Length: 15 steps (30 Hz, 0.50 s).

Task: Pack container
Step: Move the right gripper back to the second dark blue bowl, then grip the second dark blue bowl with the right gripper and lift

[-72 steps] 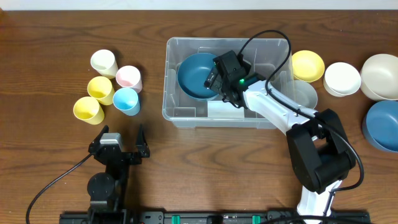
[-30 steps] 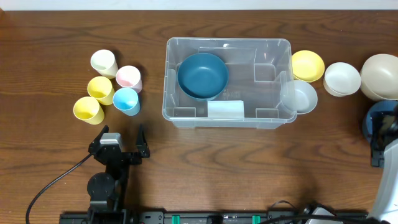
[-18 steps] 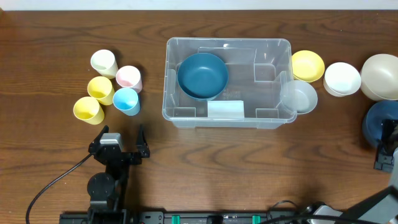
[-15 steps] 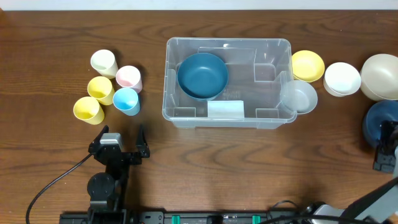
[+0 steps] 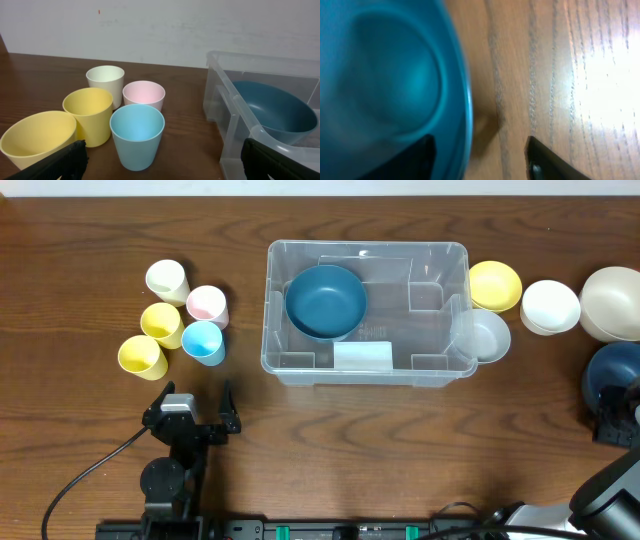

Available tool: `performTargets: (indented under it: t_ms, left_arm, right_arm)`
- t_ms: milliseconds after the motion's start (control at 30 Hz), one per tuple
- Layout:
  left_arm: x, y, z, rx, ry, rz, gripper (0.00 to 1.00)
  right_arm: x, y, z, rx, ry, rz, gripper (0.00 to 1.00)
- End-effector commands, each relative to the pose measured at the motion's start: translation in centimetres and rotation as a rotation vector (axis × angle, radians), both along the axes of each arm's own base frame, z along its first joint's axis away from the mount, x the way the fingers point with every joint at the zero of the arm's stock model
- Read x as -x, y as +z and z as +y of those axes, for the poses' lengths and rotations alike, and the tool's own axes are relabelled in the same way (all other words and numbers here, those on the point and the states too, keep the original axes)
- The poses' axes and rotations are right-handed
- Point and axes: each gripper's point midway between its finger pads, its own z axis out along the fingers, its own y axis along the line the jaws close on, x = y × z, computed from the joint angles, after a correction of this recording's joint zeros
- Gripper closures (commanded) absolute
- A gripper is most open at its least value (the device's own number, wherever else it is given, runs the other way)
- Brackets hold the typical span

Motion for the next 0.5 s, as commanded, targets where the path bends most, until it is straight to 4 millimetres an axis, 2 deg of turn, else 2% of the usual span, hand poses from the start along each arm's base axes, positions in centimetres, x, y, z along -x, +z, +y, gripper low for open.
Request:
performTargets:
  t_ms: [0, 67, 167, 233, 467]
  left_arm:
    - [0.1, -1.5, 0.0, -0.017, -0.004, 0.045, 0.02]
    - [0.1, -1.5, 0.0, -0.017, -0.004, 0.045, 0.02]
    - [0.1, -1.5, 0.0, -0.017, -0.004, 0.045, 0.02]
    - [0.1, -1.5, 0.0, -0.017, -0.004, 0.045, 0.02]
    - [0.1, -1.5, 0.0, -0.017, -0.004, 0.045, 0.02]
  right_arm:
    - [0.8, -0.4, -0.3, -0.008, -0.022, 0.013, 0.59]
    - [1.5, -0.5, -0.2, -0.022, -0.036, 0.027, 0.72]
    - [2.6, -0.6, -0.2, -0.045, -0.062, 0.044, 0.84]
    - [3.2, -0.7, -0.1, -0.064, -0.079, 0.052, 0.98]
    - [5.3, -1.0, 0.4, -0.13, -0.133, 0.069, 0.99]
